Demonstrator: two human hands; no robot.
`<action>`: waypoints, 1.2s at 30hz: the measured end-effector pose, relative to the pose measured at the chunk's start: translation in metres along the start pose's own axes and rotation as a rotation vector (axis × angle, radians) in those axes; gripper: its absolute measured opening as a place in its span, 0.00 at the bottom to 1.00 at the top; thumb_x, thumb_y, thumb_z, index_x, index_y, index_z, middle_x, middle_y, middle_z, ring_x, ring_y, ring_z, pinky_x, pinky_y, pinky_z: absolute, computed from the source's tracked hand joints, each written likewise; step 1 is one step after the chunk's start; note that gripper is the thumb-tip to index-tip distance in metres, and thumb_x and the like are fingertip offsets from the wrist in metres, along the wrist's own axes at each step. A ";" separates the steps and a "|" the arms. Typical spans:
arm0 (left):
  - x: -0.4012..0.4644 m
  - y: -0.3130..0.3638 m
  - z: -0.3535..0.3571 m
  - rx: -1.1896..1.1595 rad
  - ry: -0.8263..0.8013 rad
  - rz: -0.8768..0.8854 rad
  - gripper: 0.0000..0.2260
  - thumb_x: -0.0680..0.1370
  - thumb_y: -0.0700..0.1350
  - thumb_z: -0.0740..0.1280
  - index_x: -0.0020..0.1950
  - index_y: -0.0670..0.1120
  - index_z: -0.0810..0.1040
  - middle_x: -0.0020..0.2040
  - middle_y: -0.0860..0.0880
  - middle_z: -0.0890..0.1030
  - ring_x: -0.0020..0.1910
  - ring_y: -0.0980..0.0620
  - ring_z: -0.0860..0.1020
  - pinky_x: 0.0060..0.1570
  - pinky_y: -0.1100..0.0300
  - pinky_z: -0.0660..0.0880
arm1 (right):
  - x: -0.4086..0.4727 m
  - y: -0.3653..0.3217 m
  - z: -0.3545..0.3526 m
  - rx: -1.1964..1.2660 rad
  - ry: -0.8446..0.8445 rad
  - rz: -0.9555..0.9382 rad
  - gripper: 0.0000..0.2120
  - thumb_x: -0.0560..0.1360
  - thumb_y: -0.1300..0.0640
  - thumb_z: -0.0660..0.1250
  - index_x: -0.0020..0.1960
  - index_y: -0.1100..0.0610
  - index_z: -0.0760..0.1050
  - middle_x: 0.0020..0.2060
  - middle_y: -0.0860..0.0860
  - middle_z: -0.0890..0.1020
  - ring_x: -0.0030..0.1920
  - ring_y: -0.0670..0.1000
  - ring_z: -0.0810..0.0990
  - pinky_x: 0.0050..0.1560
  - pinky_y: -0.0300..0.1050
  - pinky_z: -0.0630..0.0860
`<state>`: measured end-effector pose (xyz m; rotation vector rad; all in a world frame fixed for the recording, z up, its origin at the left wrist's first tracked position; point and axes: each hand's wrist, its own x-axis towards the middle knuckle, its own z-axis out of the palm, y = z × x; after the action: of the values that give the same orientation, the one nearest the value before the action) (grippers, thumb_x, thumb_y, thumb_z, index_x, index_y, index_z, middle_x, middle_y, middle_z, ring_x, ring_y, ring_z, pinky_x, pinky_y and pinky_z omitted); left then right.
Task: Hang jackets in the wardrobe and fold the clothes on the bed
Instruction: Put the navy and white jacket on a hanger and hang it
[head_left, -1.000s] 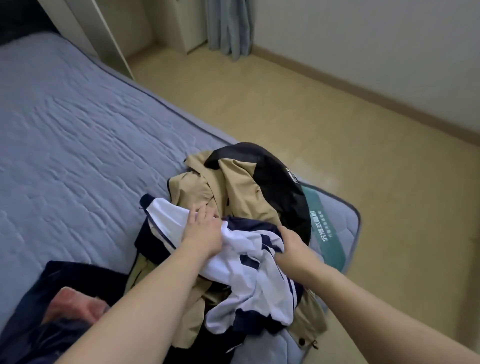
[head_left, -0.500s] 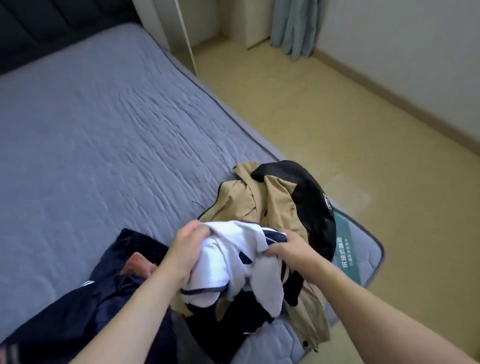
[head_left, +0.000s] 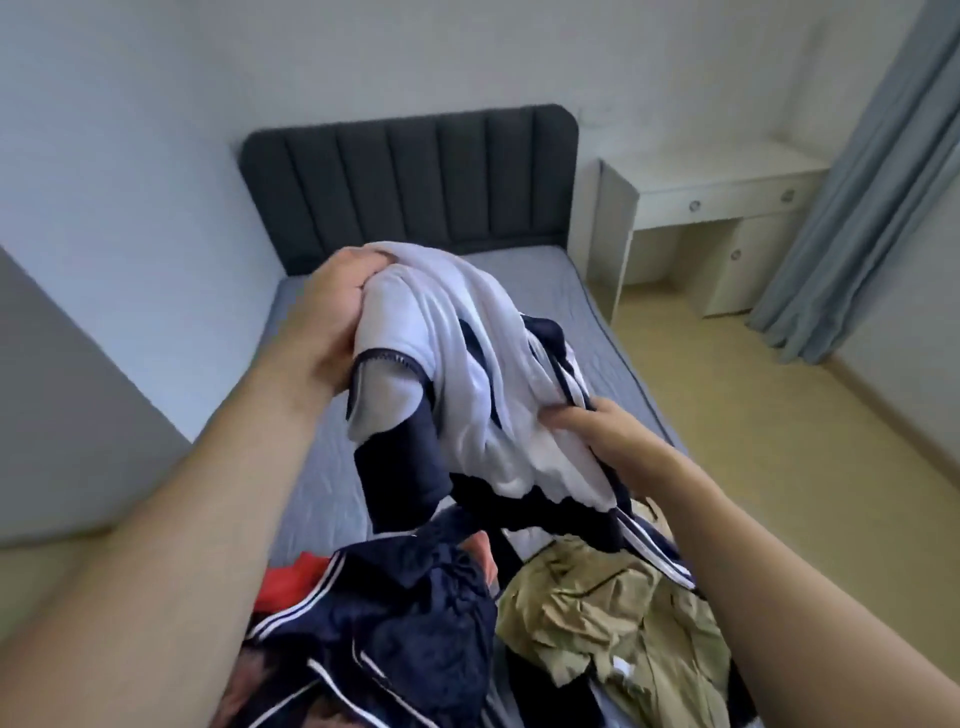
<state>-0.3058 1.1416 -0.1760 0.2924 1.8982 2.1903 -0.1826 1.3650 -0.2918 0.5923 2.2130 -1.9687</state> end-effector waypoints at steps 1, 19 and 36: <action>-0.003 0.011 -0.034 0.076 0.096 0.051 0.07 0.76 0.43 0.65 0.50 0.42 0.79 0.48 0.45 0.80 0.49 0.47 0.79 0.50 0.52 0.77 | 0.000 -0.025 0.024 0.036 0.000 -0.032 0.13 0.72 0.55 0.71 0.52 0.61 0.81 0.45 0.58 0.85 0.46 0.61 0.84 0.53 0.55 0.79; -0.122 -0.028 -0.490 0.603 -0.114 -0.200 0.44 0.66 0.41 0.77 0.75 0.55 0.55 0.74 0.51 0.62 0.72 0.51 0.65 0.67 0.54 0.69 | -0.008 -0.240 0.483 0.294 -0.586 -0.097 0.11 0.70 0.57 0.60 0.44 0.63 0.75 0.34 0.58 0.79 0.35 0.55 0.80 0.38 0.43 0.79; -0.178 0.099 -0.933 0.266 0.526 -0.007 0.07 0.78 0.43 0.66 0.40 0.45 0.78 0.35 0.50 0.80 0.33 0.54 0.76 0.30 0.64 0.71 | 0.042 -0.289 0.896 -0.536 -0.187 -0.278 0.15 0.66 0.61 0.66 0.51 0.65 0.78 0.45 0.56 0.77 0.43 0.55 0.76 0.45 0.48 0.73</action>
<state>-0.4164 0.1939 -0.2103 -0.2818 2.4564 2.1549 -0.4758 0.4772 -0.1687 0.0307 2.6431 -1.3456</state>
